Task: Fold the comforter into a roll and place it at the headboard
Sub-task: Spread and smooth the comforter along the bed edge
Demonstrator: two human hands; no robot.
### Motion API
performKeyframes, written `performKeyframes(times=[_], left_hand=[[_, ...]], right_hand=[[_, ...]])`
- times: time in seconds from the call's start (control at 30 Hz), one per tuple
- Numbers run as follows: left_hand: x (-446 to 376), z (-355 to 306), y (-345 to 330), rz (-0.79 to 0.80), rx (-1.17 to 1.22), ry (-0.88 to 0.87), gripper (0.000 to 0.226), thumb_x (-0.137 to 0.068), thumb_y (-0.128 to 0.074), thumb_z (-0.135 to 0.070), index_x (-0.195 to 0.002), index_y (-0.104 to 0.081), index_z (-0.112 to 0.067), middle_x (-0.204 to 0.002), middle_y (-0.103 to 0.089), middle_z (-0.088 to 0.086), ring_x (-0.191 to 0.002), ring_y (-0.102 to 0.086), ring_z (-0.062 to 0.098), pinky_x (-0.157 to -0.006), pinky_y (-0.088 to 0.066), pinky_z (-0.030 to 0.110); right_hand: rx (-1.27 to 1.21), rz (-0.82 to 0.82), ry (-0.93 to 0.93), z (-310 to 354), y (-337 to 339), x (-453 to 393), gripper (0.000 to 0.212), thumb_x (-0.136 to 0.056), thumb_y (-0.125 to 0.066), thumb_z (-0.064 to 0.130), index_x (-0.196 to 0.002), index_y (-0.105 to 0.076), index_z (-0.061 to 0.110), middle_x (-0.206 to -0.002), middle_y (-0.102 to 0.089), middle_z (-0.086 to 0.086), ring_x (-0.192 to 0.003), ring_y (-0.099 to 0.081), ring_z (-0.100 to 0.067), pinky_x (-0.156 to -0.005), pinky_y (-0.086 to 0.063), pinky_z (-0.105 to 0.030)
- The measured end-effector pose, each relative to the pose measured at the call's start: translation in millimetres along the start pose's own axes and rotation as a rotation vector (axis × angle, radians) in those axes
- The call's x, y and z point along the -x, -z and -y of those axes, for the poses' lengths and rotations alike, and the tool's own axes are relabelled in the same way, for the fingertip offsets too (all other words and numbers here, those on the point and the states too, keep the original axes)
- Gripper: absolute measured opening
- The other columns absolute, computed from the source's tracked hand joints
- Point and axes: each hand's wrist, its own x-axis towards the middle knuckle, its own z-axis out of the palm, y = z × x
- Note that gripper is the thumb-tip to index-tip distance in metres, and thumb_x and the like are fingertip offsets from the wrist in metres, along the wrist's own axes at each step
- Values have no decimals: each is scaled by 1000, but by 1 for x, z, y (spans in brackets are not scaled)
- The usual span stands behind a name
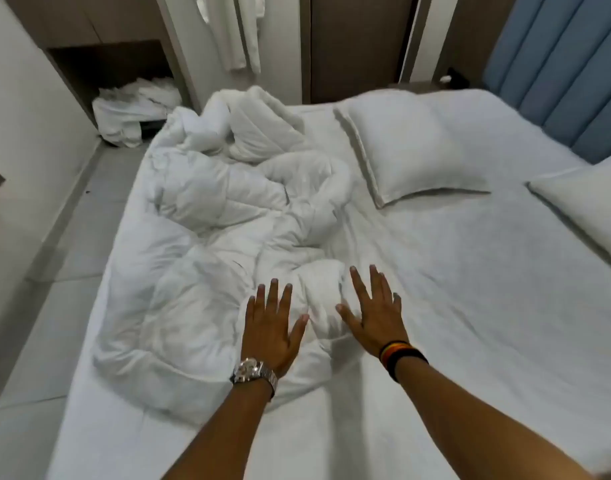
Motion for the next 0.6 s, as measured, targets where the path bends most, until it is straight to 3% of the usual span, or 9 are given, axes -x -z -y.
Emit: performKeyframes(times=[0.13,0.2,0.23,0.3,0.37,0.43,0.6], left_hand=[[0,6,-56,7,-47,73,69,-103,-32,-56,-162,-20,-23,-170,-8,6,-156,-5,28,-123,-15,51],[-5,13,-73,-5,-72,81,68,-103,-31,-55,-162,-19,-23,-170,-9,6,-155,-7,29,-123,-14,50],[-8,18,-77,-11,-87,95,67,-103,-30,-54,-162,-20,-23,-170,-11,6,-155,-9,29,-123,-14,49],[-14,26,-78,-15,-88,121,65,-104,-26,-52,-161,-22,-22,-169,-13,7,-154,-12,31,-123,-16,49],[-15,28,-74,5,-67,137,62,-105,-21,-49,-161,-23,-23,-169,-15,6,-154,-13,30,-122,-17,49],[-13,27,-66,31,-21,131,61,-105,-18,-47,-161,-24,-24,-169,-16,3,-155,-12,27,-123,-18,47],[2,21,-50,86,101,95,61,-105,-17,-50,-160,-26,-25,-168,-20,1,-154,-17,25,-123,-20,45]], right_hand=[[-149,121,-25,-36,-58,-12,94,-87,-33,90,-155,23,58,-175,7,-13,-162,1,-27,-126,-15,-58],[-228,113,30,-40,-81,-26,97,-88,-41,88,-158,18,56,-173,-16,-17,-158,-20,-30,-123,-25,-54],[-259,93,69,-39,-90,-34,99,-88,-44,87,-160,15,54,-166,-35,-15,-149,-38,-31,-118,-34,-52],[-285,78,130,-30,-103,-43,102,-87,-46,88,-161,15,52,-131,-66,-3,-111,-66,-26,-99,-50,-45],[-306,113,128,-20,-107,-40,102,-85,-44,90,-158,18,55,-104,-68,1,-83,-67,-23,-75,-56,-41],[-284,114,98,-16,-105,-29,98,-88,-41,89,-156,22,57,-98,-66,0,-73,-65,-22,-63,-55,-39],[-220,141,85,-6,-72,13,80,-98,-34,77,-151,24,64,-87,-58,3,-67,-62,-20,-65,-56,-41]])
